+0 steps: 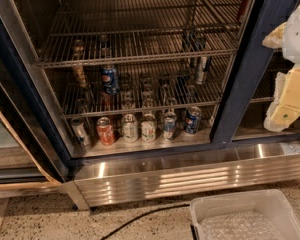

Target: Pick redbull can from middle shelf of fridge

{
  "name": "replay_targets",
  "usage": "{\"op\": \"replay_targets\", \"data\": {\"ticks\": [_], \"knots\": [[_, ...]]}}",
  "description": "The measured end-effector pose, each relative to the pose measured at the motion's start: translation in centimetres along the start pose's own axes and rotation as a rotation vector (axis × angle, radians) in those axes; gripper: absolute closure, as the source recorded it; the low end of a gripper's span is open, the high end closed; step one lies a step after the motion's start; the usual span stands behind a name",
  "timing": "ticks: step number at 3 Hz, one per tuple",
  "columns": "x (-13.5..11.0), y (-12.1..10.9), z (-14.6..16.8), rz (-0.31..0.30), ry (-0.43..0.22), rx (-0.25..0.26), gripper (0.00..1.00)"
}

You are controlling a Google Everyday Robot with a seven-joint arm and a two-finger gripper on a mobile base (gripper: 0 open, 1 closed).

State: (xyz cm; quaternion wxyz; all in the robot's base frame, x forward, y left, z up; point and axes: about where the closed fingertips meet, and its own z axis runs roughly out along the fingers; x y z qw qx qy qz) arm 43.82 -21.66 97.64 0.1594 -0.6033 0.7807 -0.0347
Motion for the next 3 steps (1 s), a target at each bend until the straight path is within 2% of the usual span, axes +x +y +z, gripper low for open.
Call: {"op": "replay_targets", "data": {"ticks": [2,3], "knots": [[-0.2,0.0,0.4,0.013,-0.021,0.018,0.0],[-0.2,1.3,3.1,0.054,-0.08,0.02,0.0]]}}
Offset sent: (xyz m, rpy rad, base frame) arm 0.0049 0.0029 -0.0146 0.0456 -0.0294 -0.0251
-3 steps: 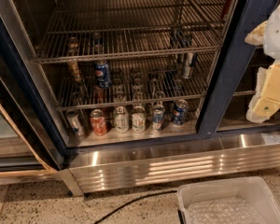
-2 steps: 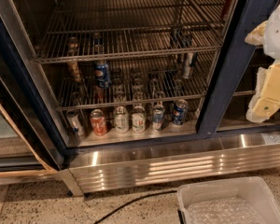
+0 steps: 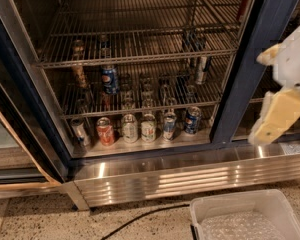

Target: Pick redbull can from middle shelf of fridge

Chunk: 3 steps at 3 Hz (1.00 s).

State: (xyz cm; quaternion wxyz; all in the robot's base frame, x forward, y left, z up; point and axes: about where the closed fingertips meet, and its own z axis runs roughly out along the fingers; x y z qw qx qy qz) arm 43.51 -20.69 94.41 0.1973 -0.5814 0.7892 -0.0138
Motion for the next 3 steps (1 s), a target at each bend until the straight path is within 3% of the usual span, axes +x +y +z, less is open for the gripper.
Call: {"op": "replay_targets", "data": {"ticks": [2,3], "knots": [[0.8,2.0,7.7,0.01,-0.099,0.029,0.0],[0.6,3.1,14.5,-0.033,-0.129,0.021,0.0]]}}
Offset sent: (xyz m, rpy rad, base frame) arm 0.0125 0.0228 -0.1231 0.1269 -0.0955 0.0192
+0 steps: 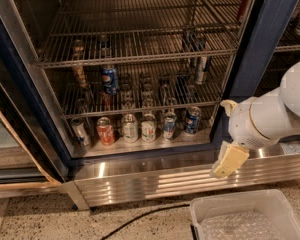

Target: Pick redbull can from middle shelf of fridge

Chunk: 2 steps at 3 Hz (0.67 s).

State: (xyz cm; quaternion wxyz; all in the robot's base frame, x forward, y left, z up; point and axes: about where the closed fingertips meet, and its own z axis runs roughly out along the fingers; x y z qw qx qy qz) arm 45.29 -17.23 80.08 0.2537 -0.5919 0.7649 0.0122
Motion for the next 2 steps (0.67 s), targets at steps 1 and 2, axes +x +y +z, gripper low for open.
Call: {"op": "replay_targets", "data": {"ticks": [1,2], "knots": [[0.0,0.0,0.0,0.0,0.0,0.0,0.0],[-0.3,-0.9,1.3,0.012,-0.009,0.049,0.0]]}}
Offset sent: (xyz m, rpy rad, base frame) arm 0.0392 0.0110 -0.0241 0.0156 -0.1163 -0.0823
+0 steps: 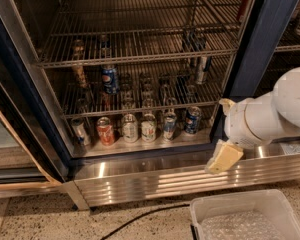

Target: Pick redbull can from middle shelf of fridge

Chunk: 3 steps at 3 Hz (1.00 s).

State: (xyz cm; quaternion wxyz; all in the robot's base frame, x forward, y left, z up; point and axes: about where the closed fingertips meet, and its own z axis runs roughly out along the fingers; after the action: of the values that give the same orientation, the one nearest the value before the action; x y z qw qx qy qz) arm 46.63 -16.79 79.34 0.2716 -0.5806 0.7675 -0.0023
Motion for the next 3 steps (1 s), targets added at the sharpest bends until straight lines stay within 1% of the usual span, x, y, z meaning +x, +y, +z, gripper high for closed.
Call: {"op": "replay_targets", "data": {"ticks": [1,2,3], "knots": [[-0.1,-2.0,2.3,0.034,-0.051,0.074,0.0],[-0.3,-3.8,3.6,0.067,-0.125,0.133,0.0],[0.0,-5.4,5.0,0.108,-0.201,0.176,0.0]]}}
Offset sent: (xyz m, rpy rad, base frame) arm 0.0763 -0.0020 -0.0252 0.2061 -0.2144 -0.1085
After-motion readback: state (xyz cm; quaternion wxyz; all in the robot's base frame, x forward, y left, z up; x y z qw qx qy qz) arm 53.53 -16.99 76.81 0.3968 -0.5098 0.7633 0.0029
